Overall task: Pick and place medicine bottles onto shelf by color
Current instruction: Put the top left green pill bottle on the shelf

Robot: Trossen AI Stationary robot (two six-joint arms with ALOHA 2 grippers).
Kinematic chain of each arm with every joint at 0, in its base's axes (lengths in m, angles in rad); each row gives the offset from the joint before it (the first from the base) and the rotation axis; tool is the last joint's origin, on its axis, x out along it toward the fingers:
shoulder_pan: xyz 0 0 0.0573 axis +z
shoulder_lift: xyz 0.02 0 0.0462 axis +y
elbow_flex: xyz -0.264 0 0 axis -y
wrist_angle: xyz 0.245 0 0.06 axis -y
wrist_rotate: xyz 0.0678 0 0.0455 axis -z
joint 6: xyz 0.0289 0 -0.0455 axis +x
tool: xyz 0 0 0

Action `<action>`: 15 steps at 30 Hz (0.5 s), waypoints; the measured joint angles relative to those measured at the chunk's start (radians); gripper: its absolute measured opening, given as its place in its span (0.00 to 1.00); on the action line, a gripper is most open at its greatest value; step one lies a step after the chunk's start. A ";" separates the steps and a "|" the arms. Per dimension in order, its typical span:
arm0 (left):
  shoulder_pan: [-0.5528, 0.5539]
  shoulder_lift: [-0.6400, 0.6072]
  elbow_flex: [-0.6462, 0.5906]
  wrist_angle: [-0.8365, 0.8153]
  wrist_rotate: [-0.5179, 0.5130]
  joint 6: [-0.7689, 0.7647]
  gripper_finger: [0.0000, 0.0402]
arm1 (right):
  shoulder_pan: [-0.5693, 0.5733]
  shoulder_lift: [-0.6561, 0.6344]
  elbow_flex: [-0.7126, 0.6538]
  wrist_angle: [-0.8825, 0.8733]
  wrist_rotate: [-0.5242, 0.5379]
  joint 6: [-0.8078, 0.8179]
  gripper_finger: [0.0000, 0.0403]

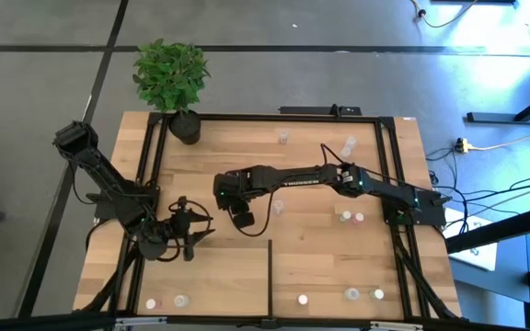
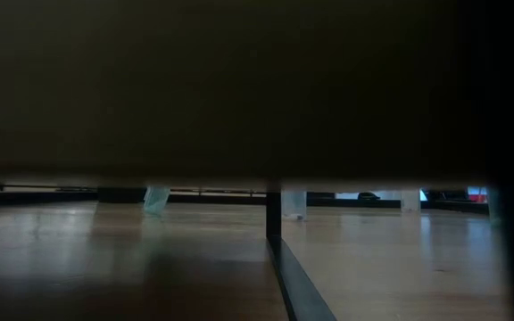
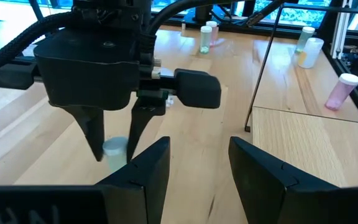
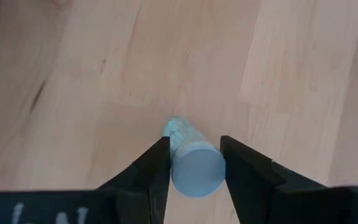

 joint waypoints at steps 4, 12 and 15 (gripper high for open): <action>0.000 0.000 0.000 0.000 0.000 0.000 0.39 | 0.001 0.000 0.000 -0.002 0.027 -0.001 0.34; 0.000 0.000 0.000 0.000 0.000 0.000 0.39 | 0.001 0.000 0.000 -0.003 0.029 0.002 0.35; 0.000 0.000 0.000 0.000 0.000 0.000 0.39 | 0.001 0.000 0.000 -0.003 0.029 0.003 0.39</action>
